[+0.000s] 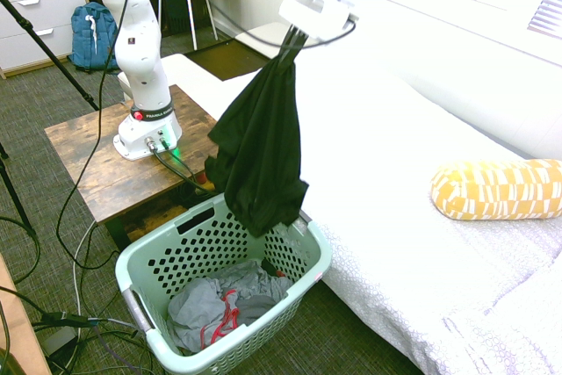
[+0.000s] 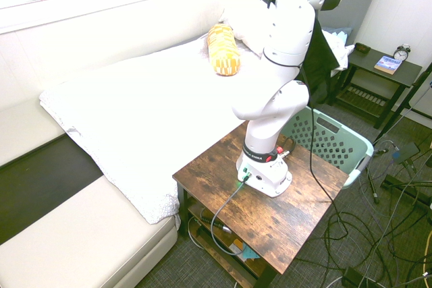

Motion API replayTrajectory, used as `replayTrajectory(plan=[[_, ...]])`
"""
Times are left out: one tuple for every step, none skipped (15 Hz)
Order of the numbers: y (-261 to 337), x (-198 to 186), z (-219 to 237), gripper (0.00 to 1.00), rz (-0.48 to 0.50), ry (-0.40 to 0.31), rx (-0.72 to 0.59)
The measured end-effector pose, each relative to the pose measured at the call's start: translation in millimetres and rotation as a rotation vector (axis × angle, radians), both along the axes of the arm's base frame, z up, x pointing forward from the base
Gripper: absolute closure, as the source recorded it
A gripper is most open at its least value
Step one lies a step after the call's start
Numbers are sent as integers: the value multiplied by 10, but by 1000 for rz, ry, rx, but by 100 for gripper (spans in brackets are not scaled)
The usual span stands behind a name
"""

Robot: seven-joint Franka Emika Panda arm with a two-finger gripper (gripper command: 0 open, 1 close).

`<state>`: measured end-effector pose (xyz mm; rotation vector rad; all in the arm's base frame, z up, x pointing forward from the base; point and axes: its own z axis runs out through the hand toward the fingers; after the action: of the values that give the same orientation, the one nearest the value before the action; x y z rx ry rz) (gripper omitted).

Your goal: Put my clothes in the laundry bag

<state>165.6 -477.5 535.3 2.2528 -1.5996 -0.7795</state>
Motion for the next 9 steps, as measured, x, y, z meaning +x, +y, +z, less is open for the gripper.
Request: replayTrajectory(plan=[[-15, -212, -294, 100, -26, 25, 22], [6, -367, -575, 100, -52, 38, 41], [47, -494, -838, 0, -77, 50, 55], [94, -627, -1102, 0, -111, 64, 58], [139, -738, -1343, 0, -141, 77, 47], [177, -840, -1565, 0, -167, 86, 33], [201, -942, -1756, 0, -187, 93, 24], [224, -1003, -1901, 0, -199, 95, 24], [246, -1013, -2014, 0, -200, 97, 23]])
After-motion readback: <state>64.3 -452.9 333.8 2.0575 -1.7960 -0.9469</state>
